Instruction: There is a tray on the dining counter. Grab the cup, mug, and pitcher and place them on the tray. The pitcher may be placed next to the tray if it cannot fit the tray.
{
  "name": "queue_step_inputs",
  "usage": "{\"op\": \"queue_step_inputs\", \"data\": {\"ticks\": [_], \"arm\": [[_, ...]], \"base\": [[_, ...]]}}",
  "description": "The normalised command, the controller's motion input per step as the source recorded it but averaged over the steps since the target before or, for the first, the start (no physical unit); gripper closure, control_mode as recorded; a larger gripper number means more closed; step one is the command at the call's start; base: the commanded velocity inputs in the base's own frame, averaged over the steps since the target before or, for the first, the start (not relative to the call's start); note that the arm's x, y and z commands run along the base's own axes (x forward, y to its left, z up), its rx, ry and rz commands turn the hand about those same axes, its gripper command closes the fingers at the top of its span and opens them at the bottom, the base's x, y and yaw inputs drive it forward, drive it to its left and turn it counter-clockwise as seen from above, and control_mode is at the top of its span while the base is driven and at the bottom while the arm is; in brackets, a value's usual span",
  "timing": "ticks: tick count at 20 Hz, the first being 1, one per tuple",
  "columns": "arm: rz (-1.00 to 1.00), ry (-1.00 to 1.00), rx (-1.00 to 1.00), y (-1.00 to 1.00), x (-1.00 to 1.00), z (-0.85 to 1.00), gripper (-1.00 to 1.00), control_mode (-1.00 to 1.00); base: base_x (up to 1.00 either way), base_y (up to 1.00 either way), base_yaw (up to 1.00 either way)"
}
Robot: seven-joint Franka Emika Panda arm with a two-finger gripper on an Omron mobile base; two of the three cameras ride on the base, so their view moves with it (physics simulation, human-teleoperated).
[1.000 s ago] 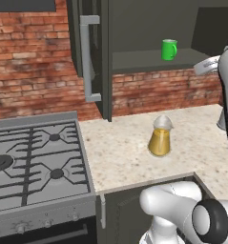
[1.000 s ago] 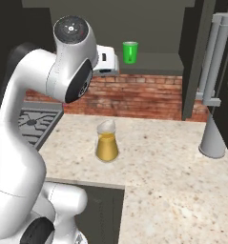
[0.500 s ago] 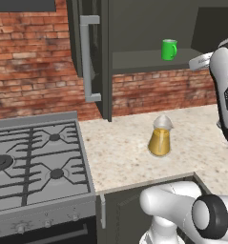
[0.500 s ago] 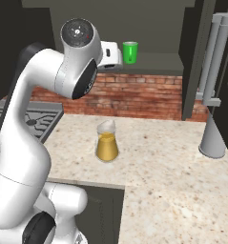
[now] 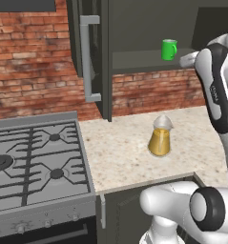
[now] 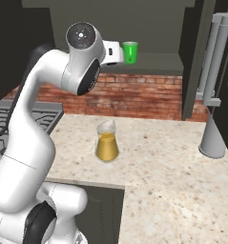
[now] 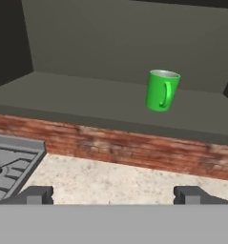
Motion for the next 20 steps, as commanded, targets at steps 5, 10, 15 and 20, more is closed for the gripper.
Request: {"op": "queue_step_inputs", "data": {"ticks": [5,10,15,20], "arm": [[-0.03,0.00,0.00,-0.08,0.35,0.12,-1.00,-1.00],[-0.04,0.04,0.00,-0.09,0.27,0.19,-1.00,-1.00],[-0.03,0.07,0.01,-0.19,0.22,0.12,-1.00,-1.00],[0.00,0.04,0.06,-0.33,0.27,0.03,-1.00,-1.00]], "base": [[0.00,0.00,0.00],[0.00,0.00,0.00],[0.00,0.00,0.00],[0.00,0.00,0.00]]}}
